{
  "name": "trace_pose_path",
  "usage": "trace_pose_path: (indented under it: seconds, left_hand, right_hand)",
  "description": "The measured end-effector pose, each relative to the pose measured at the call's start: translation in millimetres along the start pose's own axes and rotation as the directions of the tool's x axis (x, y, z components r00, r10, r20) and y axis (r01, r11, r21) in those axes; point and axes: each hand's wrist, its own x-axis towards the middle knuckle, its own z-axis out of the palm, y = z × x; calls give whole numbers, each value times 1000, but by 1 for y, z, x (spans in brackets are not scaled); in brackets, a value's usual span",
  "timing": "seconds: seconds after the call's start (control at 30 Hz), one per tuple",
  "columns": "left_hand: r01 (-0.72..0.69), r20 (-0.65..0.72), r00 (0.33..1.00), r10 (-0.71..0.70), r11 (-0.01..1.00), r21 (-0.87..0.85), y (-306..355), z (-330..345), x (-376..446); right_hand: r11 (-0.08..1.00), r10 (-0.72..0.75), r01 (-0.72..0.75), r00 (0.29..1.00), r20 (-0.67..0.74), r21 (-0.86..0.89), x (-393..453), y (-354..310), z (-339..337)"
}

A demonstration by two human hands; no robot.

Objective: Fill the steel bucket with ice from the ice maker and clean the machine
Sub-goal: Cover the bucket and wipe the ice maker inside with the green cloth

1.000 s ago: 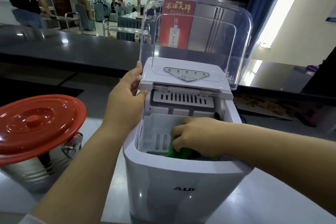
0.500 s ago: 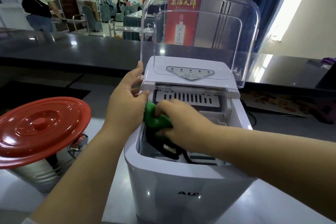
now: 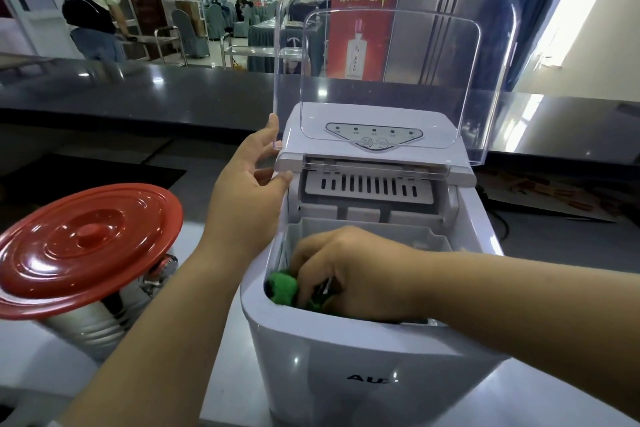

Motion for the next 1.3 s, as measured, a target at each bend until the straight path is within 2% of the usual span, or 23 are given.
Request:
trace_pose_path:
  seconds: [0.17, 0.33, 0.43, 0.5, 0.6, 0.67, 0.77, 0.87, 1.0, 1.07, 1.1, 1.2, 1.3]
  left_hand:
    - [-14, 7, 1000, 14, 1000, 3, -3, -1, 1]
    - [-20, 5, 1000, 19, 1000, 17, -5, -1, 1]
    - [-18, 3, 1000, 18, 1000, 14, -4, -1, 1]
    - [-17, -1, 1000, 17, 1000, 16, -4, -1, 0]
    - [-8, 3, 1000, 7, 1000, 15, -5, -1, 0]
    - [-1, 5, 1000, 1, 1000, 21, -5, -2, 0]
    - [0, 8, 1000, 0, 1000, 20, -4, -2, 1]
    - [0, 7, 1000, -1, 1000, 21, -4, -2, 1]
    - [2, 1, 1000, -2, 1000, 22, -4, -2, 1]
    - [0, 3, 1000, 0, 1000, 26, -4, -2, 1]
    - [0, 5, 1000, 0, 1000, 26, -4, -2, 1]
    - [5, 9, 1000, -5, 1000, 14, -3, -2, 1]
    - [5, 10, 1000, -5, 1000, 19, -1, -2, 0]
  right_hand:
    - [994, -26, 3, 977, -211, -110, 8, 7, 2]
    - [971, 169, -222, 897, -409, -85, 16, 10, -3]
    - [941, 276, -321, 909, -313, -104, 17, 5, 2]
    - [937, 307, -335, 925, -224, -101, 16, 3, 6]
    - [942, 337, -334, 933, -129, 46, 10, -1, 2]
    - [945, 322, -318, 946, -37, 83, 5, -2, 0]
    - [971, 236, -238, 969, 67, 17, 2, -7, -1]
    - [964, 259, -259, 966, 7, 54, 3, -9, -4]
    - [911, 412, -392, 880, -236, 126, 9, 1, -9]
    - [902, 431, -413, 862, -265, 124, 11, 4, -10]
    - [902, 432, -412, 875, -218, 131, 11, 3, -10]
    - [920, 376, -379, 926, 45, 101, 9, -3, -5]
    - [935, 330, -343, 934, 135, 92, 9, -5, -5]
